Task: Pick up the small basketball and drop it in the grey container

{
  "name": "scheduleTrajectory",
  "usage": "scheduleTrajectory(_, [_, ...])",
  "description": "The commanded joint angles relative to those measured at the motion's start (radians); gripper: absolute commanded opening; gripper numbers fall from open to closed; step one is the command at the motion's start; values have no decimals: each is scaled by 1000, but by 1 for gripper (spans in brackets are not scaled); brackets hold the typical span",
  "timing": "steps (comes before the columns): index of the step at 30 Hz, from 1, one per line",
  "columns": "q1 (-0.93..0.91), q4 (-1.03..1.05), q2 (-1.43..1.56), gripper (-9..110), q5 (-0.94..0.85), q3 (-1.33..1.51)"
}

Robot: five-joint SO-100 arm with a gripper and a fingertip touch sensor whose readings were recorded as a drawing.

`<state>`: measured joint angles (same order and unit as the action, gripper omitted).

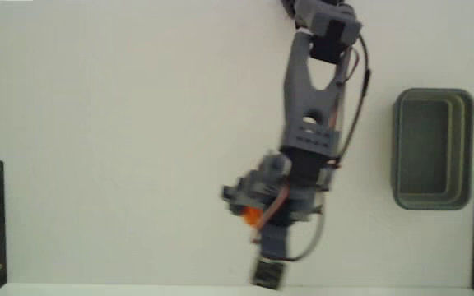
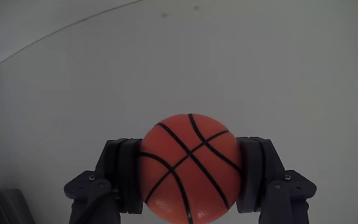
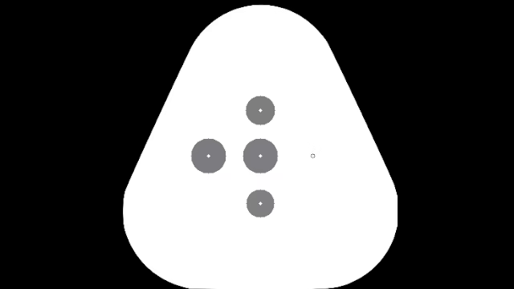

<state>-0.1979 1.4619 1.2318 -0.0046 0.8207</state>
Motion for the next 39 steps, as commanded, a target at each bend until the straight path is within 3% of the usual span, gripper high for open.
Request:
scheduleTrajectory(1, [51, -2, 116, 81, 5, 17])
scheduleTrajectory(39, [694, -29, 339, 81, 5, 268])
